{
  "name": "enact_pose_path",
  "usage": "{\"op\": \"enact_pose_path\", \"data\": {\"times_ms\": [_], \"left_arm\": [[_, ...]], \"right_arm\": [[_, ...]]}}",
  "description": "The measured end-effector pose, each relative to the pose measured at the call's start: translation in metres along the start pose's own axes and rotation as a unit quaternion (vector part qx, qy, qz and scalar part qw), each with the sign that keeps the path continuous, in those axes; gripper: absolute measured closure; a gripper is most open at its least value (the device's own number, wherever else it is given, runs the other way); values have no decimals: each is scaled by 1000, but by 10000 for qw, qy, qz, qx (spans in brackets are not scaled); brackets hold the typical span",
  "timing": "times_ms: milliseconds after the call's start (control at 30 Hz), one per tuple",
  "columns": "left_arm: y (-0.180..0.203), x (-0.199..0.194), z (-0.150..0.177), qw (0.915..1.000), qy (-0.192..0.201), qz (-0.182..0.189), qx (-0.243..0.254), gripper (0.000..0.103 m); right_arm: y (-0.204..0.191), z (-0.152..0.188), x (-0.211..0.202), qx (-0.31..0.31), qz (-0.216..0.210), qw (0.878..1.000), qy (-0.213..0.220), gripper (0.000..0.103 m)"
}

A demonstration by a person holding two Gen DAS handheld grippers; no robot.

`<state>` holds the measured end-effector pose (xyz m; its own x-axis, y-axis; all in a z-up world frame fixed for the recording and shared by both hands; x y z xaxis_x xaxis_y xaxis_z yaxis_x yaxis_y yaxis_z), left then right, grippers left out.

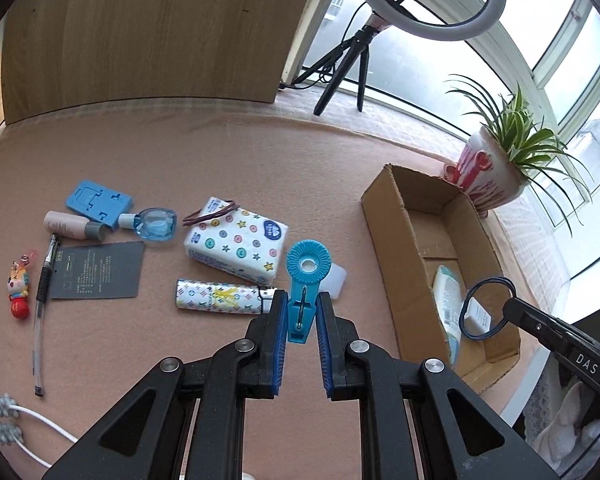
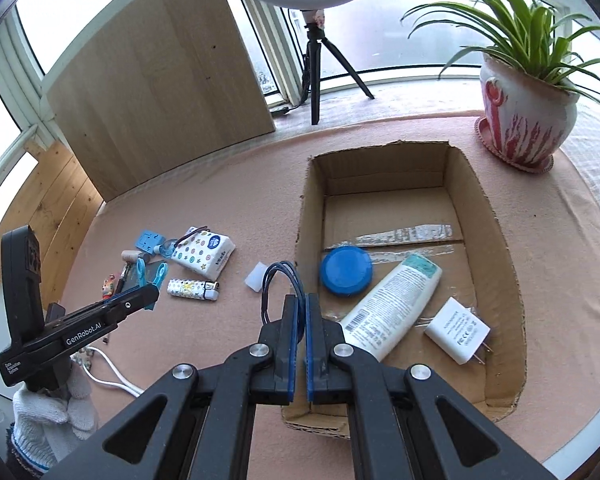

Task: Organize objects
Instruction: 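Lift the blue clothespin with the left tool while the right tool grasps the dark cable, then release the clothespin and cable into the box with both tools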

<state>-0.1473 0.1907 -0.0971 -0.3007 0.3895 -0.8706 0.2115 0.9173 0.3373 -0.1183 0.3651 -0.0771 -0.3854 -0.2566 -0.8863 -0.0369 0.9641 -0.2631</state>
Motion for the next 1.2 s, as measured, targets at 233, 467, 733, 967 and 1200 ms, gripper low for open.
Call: {"op": "enact_pose_path", "data": {"times_ms": [233, 467, 733, 967, 1200], "left_arm": [[71, 16, -25, 9982, 59, 117, 582, 88], [131, 49, -38, 9950, -90, 225, 965, 88], [162, 82, -43, 9941, -298, 238, 1016, 88], [165, 83, -47, 9945, -257, 277, 974, 84], [154, 70, -49, 9960, -122, 188, 861, 43]], "right_arm": [[39, 11, -7, 233, 125, 9996, -27, 100], [63, 20, -5, 382, 151, 9991, -79, 100], [74, 26, 4, 384, 75, 9990, -207, 100], [73, 25, 8, 268, 33, 9993, -248, 99], [68, 25, 4, 235, -58, 9996, -163, 37]]}}
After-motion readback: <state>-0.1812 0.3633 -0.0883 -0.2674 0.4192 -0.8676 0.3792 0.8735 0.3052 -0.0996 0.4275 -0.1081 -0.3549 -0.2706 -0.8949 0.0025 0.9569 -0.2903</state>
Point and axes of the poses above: each gripper's, at about its wrist camera, not at the fingertips, and x roughly the way its jaws point, y to its right, z to its underside, the point moved 7 cm from there along x, roughly the way its jaws point, and after that the axes turned 11 degrees about -y, right-handed, at the moved point
